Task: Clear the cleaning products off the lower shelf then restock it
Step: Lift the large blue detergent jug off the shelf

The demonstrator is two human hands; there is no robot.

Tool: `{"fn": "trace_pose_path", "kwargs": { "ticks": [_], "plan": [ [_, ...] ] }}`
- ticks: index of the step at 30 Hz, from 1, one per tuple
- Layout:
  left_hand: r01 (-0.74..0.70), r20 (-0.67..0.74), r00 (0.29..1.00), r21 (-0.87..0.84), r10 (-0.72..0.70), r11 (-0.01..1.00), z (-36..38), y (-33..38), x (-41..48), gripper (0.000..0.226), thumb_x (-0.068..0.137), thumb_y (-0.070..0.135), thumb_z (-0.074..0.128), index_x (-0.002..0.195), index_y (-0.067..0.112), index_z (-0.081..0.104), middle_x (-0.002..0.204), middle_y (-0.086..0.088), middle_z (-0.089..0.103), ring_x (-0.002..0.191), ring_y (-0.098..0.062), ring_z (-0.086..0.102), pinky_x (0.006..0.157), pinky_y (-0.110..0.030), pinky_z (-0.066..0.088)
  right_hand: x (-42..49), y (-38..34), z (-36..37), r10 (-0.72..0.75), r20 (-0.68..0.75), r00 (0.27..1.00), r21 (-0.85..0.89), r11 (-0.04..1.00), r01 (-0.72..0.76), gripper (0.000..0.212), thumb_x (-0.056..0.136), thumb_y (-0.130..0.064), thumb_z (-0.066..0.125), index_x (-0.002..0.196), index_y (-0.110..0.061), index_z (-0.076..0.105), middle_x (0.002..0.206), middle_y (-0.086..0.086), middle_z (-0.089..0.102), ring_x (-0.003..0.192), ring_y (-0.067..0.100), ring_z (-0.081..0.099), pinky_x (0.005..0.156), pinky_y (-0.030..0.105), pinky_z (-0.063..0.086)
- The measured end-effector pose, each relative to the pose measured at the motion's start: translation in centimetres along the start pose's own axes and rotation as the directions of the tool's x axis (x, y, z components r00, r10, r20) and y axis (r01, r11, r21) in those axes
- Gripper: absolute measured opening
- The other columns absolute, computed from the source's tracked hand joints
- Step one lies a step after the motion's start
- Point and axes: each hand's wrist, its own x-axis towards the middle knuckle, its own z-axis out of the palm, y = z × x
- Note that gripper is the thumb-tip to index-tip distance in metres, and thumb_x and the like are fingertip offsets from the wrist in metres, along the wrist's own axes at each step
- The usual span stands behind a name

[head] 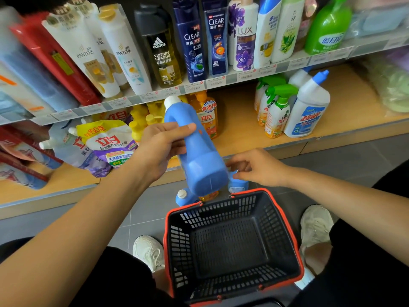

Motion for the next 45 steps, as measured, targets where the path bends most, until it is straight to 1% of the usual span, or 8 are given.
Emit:
{"fn": "trace_pose_path", "kwargs": {
  "ticks": [9, 14, 19, 24, 29, 34, 39, 45],
  "plan": [
    [-0.073, 0.207, 0.978, 0.247, 0.021, 0.966, 1.4, -1.0, -1.0, 0.052, 0.069, 0.020, 0.079, 0.105, -0.016, 0.069, 0.101, -0.028, 0.073, 0.090, -0.028, 0.071, 0.084, -0.046, 0.050, 1.0, -4.5, -2.2, 0.058, -0.043, 0.997, 0.574, 0.818, -0.023, 0.017, 0.095, -0.010, 0.064, 0.107, -0.018, 0.073, 0.098, 0.002, 0.078, 0.088, 0.016, 0.071, 0.075, 0.025, 0.058],
    [-0.124, 0.327, 0.945, 0.332, 0.009, 0.935, 2.6, -2.6, -0.9, 0.044, 0.070, 0.029, 0.078, 0.102, -0.002, 0.076, 0.097, -0.029, 0.073, 0.085, -0.025, 0.064, 0.070, -0.030, 0.053, 0.8, -5.7, -2.8, 0.147, 0.189, 0.971, 0.695, 0.678, -0.238, 0.022, 0.100, -0.022, 0.057, 0.108, -0.008, 0.070, 0.088, -0.003, 0.072, 0.086, 0.016, 0.060, 0.084, 0.033, 0.049],
    [-0.323, 0.467, 0.883, 0.538, 0.043, 0.779, 3.4, -2.8, 0.3, 0.039, 0.087, 0.030, 0.076, 0.070, -0.004, 0.063, 0.056, -0.008, 0.063, 0.060, -0.009, 0.064, 0.056, -0.035, 0.049, -0.5, -4.9, -3.0, 0.208, 0.205, 0.956, 0.806, 0.519, -0.285, 0.036, 0.086, -0.030, 0.064, 0.114, -0.007, 0.071, 0.118, 0.015, 0.070, 0.108, 0.026, 0.064, 0.111, 0.046, 0.041],
    [-0.198, 0.365, 0.931, 0.532, -0.012, 0.824, 3.3, -2.0, 2.2, 0.035, 0.093, 0.033, 0.070, 0.071, 0.006, 0.075, 0.070, -0.008, 0.076, 0.062, -0.015, 0.073, 0.051, -0.020, 0.052, -0.8, -4.4, -4.1, 0.237, 0.177, 0.955, 0.844, 0.464, -0.271, 0.034, 0.086, -0.025, 0.066, 0.112, -0.003, 0.071, 0.115, 0.018, 0.072, 0.102, 0.027, 0.068, 0.096, 0.041, 0.054],
    [0.017, -0.101, 0.995, 0.306, 0.014, 0.952, 3.4, -2.5, 7.3, 0.026, 0.093, 0.031, 0.068, 0.097, 0.006, 0.072, 0.086, -0.008, 0.073, 0.069, -0.020, 0.068, 0.057, -0.028, 0.055, -0.7, -3.5, -6.2, 0.319, -0.046, 0.947, 0.735, 0.653, -0.184, 0.029, 0.076, -0.025, 0.074, 0.090, 0.001, 0.073, 0.088, 0.015, 0.069, 0.077, 0.018, 0.063, 0.072, 0.027, 0.053],
    [0.173, 0.061, 0.982, 0.073, -0.177, 0.982, 6.8, -3.8, 12.3, 0.041, 0.092, 0.044, 0.068, 0.125, 0.019, 0.063, 0.121, -0.004, 0.069, 0.109, -0.025, 0.066, 0.095, -0.043, 0.055, -0.3, -1.8, -9.3, 0.290, -0.228, 0.929, 0.448, 0.879, -0.165, 0.016, 0.085, -0.008, 0.075, 0.083, 0.007, 0.070, 0.069, 0.012, 0.062, 0.063, 0.016, 0.056, 0.062, 0.025, 0.048],
    [0.051, 0.063, 0.997, -0.023, -0.050, 0.998, 9.8, -5.3, 14.6, 0.050, 0.089, 0.033, 0.076, 0.130, 0.012, 0.058, 0.122, -0.008, 0.069, 0.113, -0.024, 0.066, 0.088, -0.039, 0.059, 0.5, 1.1, -11.5, 0.317, -0.266, 0.910, 0.220, 0.939, -0.263, 0.014, 0.079, -0.006, 0.082, 0.083, 0.004, 0.072, 0.071, 0.021, 0.070, 0.062, 0.018, 0.063, 0.063, 0.032, 0.052],
    [-0.290, 0.066, 0.957, 0.197, 0.283, 0.936, 11.5, -4.5, 15.9, 0.055, 0.078, 0.023, 0.087, 0.123, 0.013, 0.057, 0.117, -0.002, 0.066, 0.108, -0.015, 0.062, 0.088, -0.028, 0.054, 2.2, 5.7, -10.4, 0.390, -0.266, 0.882, 0.201, 0.917, -0.345, 0.029, 0.072, 0.003, 0.085, 0.096, -0.005, 0.072, 0.098, 0.013, 0.076, 0.091, 0.023, 0.071, 0.083, 0.044, 0.057]
  ]
}}
